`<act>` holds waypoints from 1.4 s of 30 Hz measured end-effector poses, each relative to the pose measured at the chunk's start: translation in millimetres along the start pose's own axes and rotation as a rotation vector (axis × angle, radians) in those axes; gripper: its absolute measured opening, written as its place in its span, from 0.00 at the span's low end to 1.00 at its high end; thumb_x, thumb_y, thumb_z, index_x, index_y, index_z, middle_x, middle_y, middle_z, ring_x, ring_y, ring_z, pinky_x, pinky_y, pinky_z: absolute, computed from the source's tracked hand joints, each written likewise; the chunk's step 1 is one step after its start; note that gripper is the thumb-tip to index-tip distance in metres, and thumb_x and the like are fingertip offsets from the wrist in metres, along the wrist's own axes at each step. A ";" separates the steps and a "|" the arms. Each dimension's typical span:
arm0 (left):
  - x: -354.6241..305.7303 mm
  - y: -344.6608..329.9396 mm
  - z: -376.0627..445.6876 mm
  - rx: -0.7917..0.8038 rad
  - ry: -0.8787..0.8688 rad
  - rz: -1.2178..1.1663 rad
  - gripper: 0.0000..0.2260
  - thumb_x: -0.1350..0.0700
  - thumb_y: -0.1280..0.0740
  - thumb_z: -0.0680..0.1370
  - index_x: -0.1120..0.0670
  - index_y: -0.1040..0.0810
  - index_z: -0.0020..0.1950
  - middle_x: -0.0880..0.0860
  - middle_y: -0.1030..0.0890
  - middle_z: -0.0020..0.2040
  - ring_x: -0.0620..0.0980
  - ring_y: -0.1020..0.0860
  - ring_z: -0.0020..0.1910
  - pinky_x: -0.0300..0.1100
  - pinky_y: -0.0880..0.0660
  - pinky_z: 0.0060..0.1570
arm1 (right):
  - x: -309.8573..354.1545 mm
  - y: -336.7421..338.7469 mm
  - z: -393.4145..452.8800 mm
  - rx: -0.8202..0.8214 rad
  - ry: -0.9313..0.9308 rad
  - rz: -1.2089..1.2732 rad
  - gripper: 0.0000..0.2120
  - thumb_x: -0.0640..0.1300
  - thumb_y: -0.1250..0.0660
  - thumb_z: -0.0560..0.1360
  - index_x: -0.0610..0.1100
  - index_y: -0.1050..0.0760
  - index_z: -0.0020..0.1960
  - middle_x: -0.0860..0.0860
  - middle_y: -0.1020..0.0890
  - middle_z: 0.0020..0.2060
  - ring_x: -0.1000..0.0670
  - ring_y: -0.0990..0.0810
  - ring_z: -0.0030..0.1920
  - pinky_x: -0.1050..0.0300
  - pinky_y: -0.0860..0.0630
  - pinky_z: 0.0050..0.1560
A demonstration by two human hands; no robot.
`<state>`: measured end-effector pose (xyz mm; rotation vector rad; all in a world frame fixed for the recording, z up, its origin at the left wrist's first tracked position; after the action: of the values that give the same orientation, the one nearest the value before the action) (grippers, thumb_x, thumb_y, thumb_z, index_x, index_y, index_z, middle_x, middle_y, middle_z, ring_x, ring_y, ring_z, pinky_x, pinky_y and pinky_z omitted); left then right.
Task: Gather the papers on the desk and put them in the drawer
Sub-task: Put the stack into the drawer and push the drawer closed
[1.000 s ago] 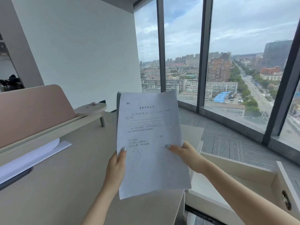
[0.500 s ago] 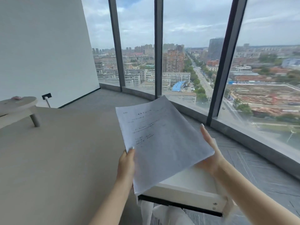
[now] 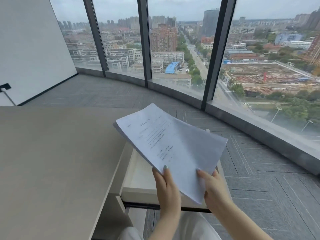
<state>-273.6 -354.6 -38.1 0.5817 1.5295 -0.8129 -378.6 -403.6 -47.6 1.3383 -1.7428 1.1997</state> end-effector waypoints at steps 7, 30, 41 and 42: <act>60.2 20.4 2.8 0.428 -0.125 0.971 0.33 0.36 0.54 0.70 0.51 0.38 0.69 0.51 0.35 0.73 0.51 0.38 0.72 0.44 0.45 0.70 | 34.9 40.1 58.8 -0.082 -0.024 -0.261 0.10 0.34 0.38 0.75 0.38 0.28 0.57 0.42 0.21 0.48 0.46 0.22 0.39 0.53 0.24 0.39; 146.2 83.1 -1.4 0.279 -0.390 1.603 0.30 0.40 0.57 0.77 0.54 0.49 0.75 0.54 0.59 0.78 0.52 0.61 0.76 0.58 0.58 0.69 | -45.2 -4.9 172.3 -0.014 -0.298 -0.785 0.18 0.33 0.39 0.74 0.35 0.31 0.64 0.37 0.23 0.60 0.37 0.22 0.58 0.42 0.27 0.62; 138.9 88.1 -1.0 0.384 -0.336 1.686 0.44 0.39 0.37 0.66 0.55 0.51 0.75 0.56 0.55 0.77 0.53 0.62 0.76 0.59 0.60 0.69 | -51.6 5.6 166.9 -0.127 -0.262 -0.773 0.27 0.37 0.42 0.77 0.36 0.46 0.73 0.39 0.28 0.61 0.41 0.27 0.57 0.54 0.33 0.51; 138.0 88.0 -0.3 0.390 -0.339 1.685 0.46 0.40 0.34 0.65 0.55 0.52 0.75 0.56 0.50 0.77 0.53 0.61 0.76 0.59 0.59 0.68 | -45.5 5.1 159.7 -0.102 -0.217 -0.788 0.28 0.36 0.43 0.76 0.38 0.47 0.74 0.39 0.29 0.65 0.40 0.27 0.62 0.53 0.31 0.54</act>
<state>-224.0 -312.7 -188.3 1.5600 0.1885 0.1689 -362.8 -532.6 -151.0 1.8846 -1.1715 0.5284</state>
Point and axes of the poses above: each hand's wrist, its own z-axis towards the middle knuckle, its own y-axis out of the back of the hand, x = y × z, the point moved 2 cm from there along z, towards the middle knuckle
